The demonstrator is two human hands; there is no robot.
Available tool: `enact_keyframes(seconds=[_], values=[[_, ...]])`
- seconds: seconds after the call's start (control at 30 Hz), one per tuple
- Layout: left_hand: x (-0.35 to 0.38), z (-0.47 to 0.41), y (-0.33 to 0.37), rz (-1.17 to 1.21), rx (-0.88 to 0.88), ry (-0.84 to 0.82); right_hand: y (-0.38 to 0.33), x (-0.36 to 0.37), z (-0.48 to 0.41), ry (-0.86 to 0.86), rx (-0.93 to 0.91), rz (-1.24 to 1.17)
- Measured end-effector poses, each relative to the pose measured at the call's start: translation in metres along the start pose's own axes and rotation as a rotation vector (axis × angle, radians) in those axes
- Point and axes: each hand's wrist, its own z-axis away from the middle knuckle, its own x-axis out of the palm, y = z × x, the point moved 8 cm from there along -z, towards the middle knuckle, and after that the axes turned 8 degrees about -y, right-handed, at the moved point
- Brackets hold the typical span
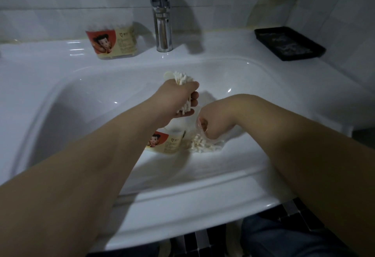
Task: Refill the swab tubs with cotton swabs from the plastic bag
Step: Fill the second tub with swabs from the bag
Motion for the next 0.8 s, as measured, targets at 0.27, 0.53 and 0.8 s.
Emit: enact_keyframes(seconds=[0.27, 0.53, 0.8], values=[[0.001, 0.001, 0.001, -0.04, 0.011, 0.007, 0.016, -0.032, 0.014, 0.271, 0.001, -0.015], [0.005, 0.002, 0.004, -0.108, 0.026, -0.022, 0.017, -0.038, 0.026, 0.313, -0.015, -0.091], [0.013, 0.002, -0.005, -0.362, -0.016, -0.074, 0.021, -0.037, 0.027, 0.324, 0.005, -0.152]])
